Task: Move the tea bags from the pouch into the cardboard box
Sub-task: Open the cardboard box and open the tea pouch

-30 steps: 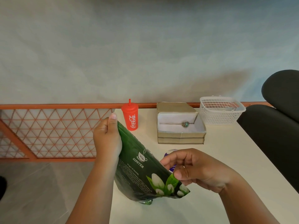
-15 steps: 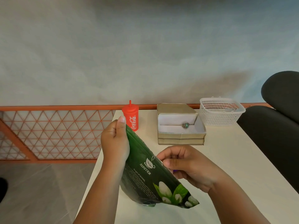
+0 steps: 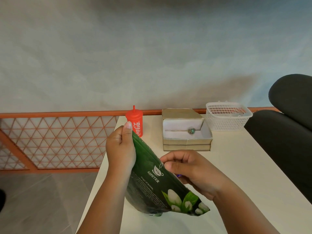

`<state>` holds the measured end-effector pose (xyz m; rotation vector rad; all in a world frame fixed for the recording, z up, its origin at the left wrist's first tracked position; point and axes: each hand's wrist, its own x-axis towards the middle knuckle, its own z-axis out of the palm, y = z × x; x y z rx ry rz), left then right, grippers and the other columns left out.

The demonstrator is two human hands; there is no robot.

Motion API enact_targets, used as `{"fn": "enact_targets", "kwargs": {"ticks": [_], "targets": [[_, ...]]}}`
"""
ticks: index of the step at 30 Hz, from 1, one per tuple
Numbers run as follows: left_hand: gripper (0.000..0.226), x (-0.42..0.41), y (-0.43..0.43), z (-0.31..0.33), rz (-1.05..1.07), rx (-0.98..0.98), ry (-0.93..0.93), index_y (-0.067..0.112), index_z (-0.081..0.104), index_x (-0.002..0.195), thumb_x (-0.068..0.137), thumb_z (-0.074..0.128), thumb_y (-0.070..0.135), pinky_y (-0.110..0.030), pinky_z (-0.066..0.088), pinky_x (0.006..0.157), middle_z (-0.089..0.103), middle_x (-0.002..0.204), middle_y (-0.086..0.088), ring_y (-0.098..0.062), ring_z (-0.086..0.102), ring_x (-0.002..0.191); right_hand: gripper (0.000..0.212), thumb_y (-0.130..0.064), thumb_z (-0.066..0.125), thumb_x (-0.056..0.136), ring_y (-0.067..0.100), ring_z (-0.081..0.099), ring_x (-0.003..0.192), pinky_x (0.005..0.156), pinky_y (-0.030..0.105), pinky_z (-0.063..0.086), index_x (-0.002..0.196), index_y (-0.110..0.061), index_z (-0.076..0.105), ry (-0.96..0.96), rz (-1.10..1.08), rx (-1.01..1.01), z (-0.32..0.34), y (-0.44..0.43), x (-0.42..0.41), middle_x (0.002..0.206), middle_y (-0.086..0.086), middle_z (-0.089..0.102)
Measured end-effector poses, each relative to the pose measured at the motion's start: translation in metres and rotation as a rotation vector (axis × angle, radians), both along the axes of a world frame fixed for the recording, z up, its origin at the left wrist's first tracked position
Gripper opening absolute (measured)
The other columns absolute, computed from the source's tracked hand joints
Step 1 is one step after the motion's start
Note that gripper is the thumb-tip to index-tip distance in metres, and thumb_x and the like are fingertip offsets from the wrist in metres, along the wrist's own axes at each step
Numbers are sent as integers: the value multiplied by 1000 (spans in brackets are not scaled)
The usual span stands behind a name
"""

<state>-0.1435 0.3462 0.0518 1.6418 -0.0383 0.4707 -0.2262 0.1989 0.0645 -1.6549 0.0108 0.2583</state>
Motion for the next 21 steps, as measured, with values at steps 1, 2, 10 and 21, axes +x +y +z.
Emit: {"fn": "enact_targets", "kwargs": {"ticks": [1,2,10,21], "targets": [[44,0,0,0,-7,0,-1,4,45,63,96,41,32,-22,36,54,45,59,-4,-13,43,56,15,-15,58,88,19,66,85,64,27,50,84,-23,69,2,-5,-9,0,1,0,87,-2,72],[45,-1,-1,0,-12,1,1,0,47,66,96,41,33,-23,37,55,46,61,-6,-13,44,57,16,-13,57,89,16,66,82,61,24,50,84,-23,69,3,-10,-14,0,1,0,85,-3,72],[46,1,9,1,79,-3,23,14,35,55,97,41,32,-22,33,51,35,53,1,-7,39,48,28,-2,56,85,31,67,93,76,41,50,88,-25,72,-21,66,-14,-7,-10,-3,96,9,72],[46,10,22,-4,140,-127,106,19,44,53,96,43,34,-22,36,51,48,38,15,0,47,42,33,-1,60,78,4,61,74,59,16,46,90,-29,72,12,185,12,-9,-33,-11,83,-9,68]]}}
